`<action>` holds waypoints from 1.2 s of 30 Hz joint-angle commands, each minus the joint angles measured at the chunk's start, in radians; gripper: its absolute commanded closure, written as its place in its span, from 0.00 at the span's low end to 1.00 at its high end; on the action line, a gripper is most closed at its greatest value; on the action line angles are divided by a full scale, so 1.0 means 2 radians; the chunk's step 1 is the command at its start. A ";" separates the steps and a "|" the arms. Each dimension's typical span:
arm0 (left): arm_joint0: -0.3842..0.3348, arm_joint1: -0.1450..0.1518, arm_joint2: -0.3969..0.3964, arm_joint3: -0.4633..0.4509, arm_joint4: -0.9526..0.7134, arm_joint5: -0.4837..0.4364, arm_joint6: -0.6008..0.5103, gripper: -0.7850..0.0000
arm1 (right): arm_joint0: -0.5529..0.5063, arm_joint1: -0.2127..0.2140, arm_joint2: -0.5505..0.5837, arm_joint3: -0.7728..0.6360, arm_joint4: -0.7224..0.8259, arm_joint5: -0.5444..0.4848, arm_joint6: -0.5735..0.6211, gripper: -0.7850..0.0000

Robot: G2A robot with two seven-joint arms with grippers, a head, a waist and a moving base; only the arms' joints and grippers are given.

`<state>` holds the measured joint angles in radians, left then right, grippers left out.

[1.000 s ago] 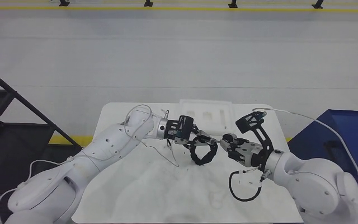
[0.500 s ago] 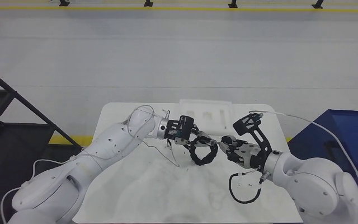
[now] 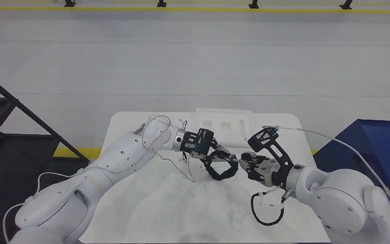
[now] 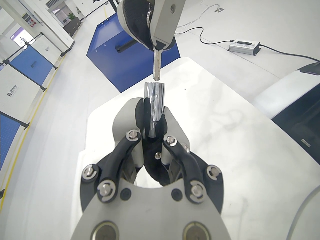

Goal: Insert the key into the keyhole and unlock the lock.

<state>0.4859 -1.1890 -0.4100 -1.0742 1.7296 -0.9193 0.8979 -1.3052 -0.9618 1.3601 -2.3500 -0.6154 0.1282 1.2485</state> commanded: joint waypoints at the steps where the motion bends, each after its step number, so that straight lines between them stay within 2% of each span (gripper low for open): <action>1: -0.001 0.000 0.000 -0.001 0.006 0.000 0.001 1.00 | 0.006 0.000 -0.005 0.000 -0.004 0.001 0.005 1.00; 13: -0.001 -0.001 -0.003 -0.001 0.007 -0.003 -0.002 1.00 | 0.025 0.000 -0.022 0.000 -0.009 0.013 0.018 1.00; 36: -0.005 -0.006 -0.002 0.000 0.002 -0.010 -0.009 1.00 | 0.025 0.003 -0.022 0.000 -0.010 0.022 0.023 1.00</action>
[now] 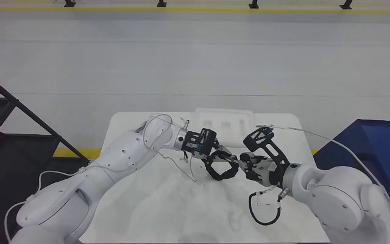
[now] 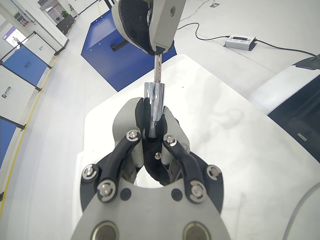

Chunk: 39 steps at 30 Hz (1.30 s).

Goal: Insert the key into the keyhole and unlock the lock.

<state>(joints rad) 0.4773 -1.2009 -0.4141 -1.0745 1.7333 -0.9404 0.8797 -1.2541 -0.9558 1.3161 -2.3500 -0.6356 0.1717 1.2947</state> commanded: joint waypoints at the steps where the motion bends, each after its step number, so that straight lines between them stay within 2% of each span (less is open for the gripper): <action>1: 0.000 0.000 0.001 0.001 0.000 0.000 0.000 1.00 | 0.000 0.000 0.000 0.000 0.000 0.001 -0.001 1.00; 39: -0.008 -0.007 0.021 0.014 -0.012 0.004 0.004 1.00 | -0.008 0.004 0.000 0.001 0.010 0.007 -0.009 1.00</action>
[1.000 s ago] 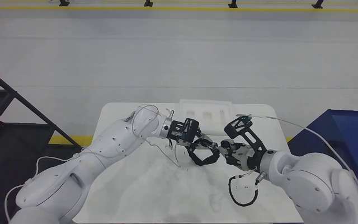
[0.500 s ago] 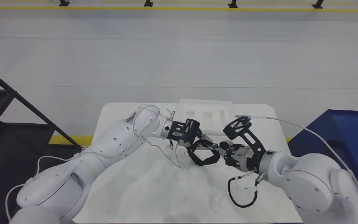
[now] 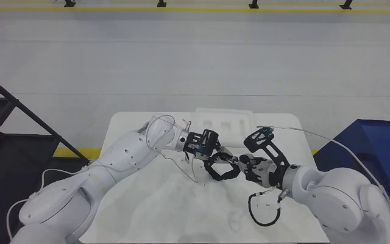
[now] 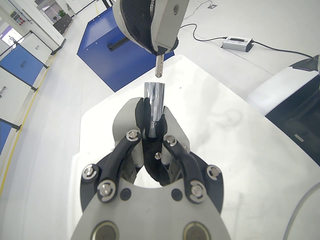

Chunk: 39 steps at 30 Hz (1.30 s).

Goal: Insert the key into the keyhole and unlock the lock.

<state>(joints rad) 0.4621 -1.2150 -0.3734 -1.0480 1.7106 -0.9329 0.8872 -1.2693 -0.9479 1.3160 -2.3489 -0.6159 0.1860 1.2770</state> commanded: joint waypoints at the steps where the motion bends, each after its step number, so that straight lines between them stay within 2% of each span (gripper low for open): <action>1: -0.001 0.000 0.001 0.001 -0.002 0.000 0.000 1.00 | 0.000 0.000 -0.001 0.002 0.000 0.000 -0.001 1.00; 39: -0.010 0.003 0.020 0.007 -0.014 0.011 0.011 1.00 | 0.021 0.001 -0.025 0.023 0.000 0.008 0.004 1.00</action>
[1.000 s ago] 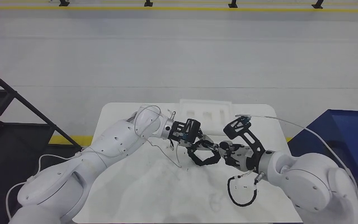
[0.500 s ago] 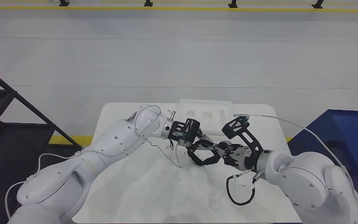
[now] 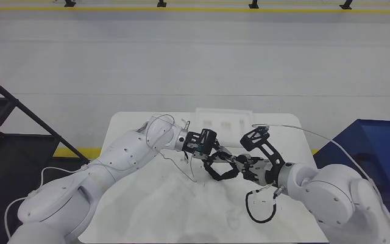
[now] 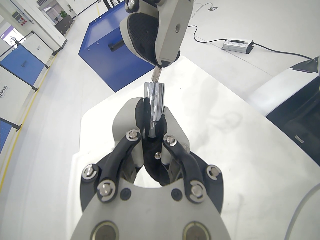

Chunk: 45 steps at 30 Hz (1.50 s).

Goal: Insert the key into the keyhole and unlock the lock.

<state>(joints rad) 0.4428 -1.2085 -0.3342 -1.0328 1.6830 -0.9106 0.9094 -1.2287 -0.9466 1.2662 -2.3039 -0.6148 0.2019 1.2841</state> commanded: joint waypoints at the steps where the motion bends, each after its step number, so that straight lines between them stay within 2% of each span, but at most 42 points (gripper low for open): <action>1: 0.000 0.000 0.000 0.000 -0.001 0.000 0.000 1.00 | 0.001 0.000 -0.001 0.002 0.000 0.001 0.001 1.00; 45: -0.001 0.007 -0.002 -0.007 0.019 0.007 0.007 1.00 | 0.035 -0.001 -0.032 0.025 0.004 0.012 0.026 1.00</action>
<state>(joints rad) 0.4406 -1.1941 -0.3387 -1.0461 1.7200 -0.8974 0.9226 -1.1598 -0.9481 1.2032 -2.2559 -0.6071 0.2267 1.3350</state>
